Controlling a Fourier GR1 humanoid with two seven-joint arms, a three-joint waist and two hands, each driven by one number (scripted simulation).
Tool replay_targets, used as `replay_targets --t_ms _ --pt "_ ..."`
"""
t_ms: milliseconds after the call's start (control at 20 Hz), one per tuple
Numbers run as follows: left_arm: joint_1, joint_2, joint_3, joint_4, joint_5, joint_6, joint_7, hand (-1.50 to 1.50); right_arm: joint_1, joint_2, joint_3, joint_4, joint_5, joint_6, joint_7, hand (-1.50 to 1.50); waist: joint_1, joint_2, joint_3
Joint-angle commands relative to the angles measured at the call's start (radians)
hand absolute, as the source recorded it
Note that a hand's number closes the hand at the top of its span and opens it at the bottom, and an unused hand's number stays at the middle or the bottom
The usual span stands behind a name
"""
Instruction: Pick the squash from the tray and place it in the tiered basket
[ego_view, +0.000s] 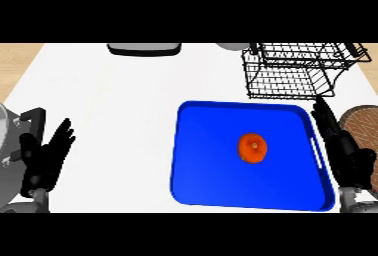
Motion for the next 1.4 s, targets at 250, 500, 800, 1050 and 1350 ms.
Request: replay_targets --t_ms 250,500,800,1050,1350 --pt "-0.176 -0.063 -0.067 -0.150 -0.091 0.051 -0.161 0.00 -0.236 0.154 -0.108 -0.040 -0.479 0.326 -0.145 1.50 0.015 0.033 0.020" --pt "-0.182 -0.120 -0.122 -0.161 -0.113 0.068 -0.163 0.00 -0.212 0.212 -0.136 0.146 -0.728 0.506 -0.028 -1.50 0.020 0.054 0.019" --pt "-0.174 -0.186 -0.188 -0.168 -0.185 0.137 -0.162 0.00 -0.219 -0.013 -0.269 0.301 -0.931 1.015 -0.056 -1.50 -0.004 0.046 0.012" --pt "-0.171 -0.172 -0.173 -0.196 -0.187 0.144 -0.135 0.00 -0.268 -0.271 -0.354 0.293 -0.723 1.178 -0.073 -1.50 -0.010 0.038 0.009" --pt "-0.114 -0.196 -0.197 -0.191 -0.209 0.166 -0.177 0.00 -0.356 -0.420 -0.390 0.066 -0.385 1.249 -0.103 -1.50 -0.013 0.029 0.008"
